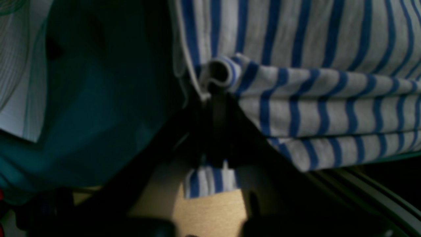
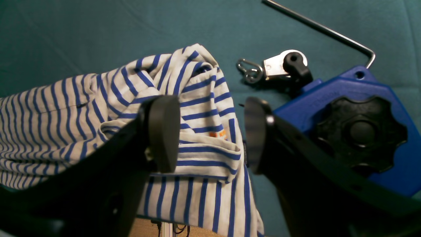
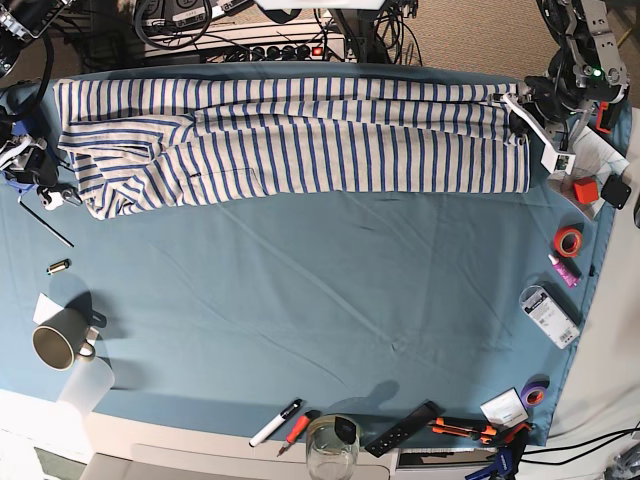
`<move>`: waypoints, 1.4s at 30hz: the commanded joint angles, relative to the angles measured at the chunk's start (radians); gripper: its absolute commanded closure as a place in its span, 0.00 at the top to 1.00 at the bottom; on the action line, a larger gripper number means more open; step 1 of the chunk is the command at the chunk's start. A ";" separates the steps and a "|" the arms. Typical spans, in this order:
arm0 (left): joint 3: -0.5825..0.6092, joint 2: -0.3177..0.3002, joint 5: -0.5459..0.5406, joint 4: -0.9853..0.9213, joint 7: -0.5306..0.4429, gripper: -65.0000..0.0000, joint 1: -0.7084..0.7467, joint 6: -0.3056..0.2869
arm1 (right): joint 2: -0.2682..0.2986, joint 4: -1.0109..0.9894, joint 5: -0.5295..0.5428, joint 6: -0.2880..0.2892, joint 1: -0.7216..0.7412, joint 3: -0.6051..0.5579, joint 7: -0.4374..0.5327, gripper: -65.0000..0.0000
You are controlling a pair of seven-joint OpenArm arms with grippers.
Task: Fold the T-shirt properly
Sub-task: 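Carry the shirt end in the left gripper toward the shirt middle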
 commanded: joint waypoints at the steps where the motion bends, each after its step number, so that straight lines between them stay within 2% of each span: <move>1: -0.007 -0.009 0.008 0.013 0.003 0.00 -0.003 -0.002 | 0.033 0.016 0.017 0.001 0.006 0.013 0.018 0.49; 11: -0.008 -0.045 0.007 0.150 0.012 0.00 -0.004 -0.006 | 0.033 0.016 0.018 0.001 0.006 0.013 0.018 0.49; 15: -0.008 -0.045 -0.087 0.195 0.012 0.00 -0.002 -0.090 | 0.033 0.016 0.018 0.001 0.006 0.013 0.018 0.49; 21: -0.008 -0.045 -0.324 0.258 0.035 0.00 -0.002 -0.275 | 0.033 0.016 0.018 0.001 0.006 0.013 0.018 0.49; 25: -0.008 -0.045 -0.418 0.298 0.035 0.00 -0.002 -0.330 | 0.033 0.016 0.018 0.001 0.006 0.013 0.018 0.49; 28: -0.007 -0.044 -0.465 0.306 0.035 0.00 -0.002 -0.344 | 0.033 0.016 0.018 0.001 0.006 0.013 0.018 0.49; 32: 0.024 -0.044 -0.472 0.306 0.035 0.00 -0.005 -0.344 | 0.033 0.016 0.018 0.001 0.006 0.013 0.018 0.49; 36: 0.153 -0.044 -0.470 0.306 0.035 0.00 -0.009 -0.344 | 0.032 0.016 0.017 0.001 0.006 0.013 0.018 0.49; 40: 0.331 -0.044 -0.354 0.306 0.013 0.00 -0.060 -0.342 | 0.032 0.016 0.016 0.001 0.006 0.013 0.018 0.49; 42: 0.410 -0.043 -0.277 0.306 -0.026 0.00 -0.094 -0.321 | 0.032 0.016 0.016 0.001 0.006 0.013 0.018 0.49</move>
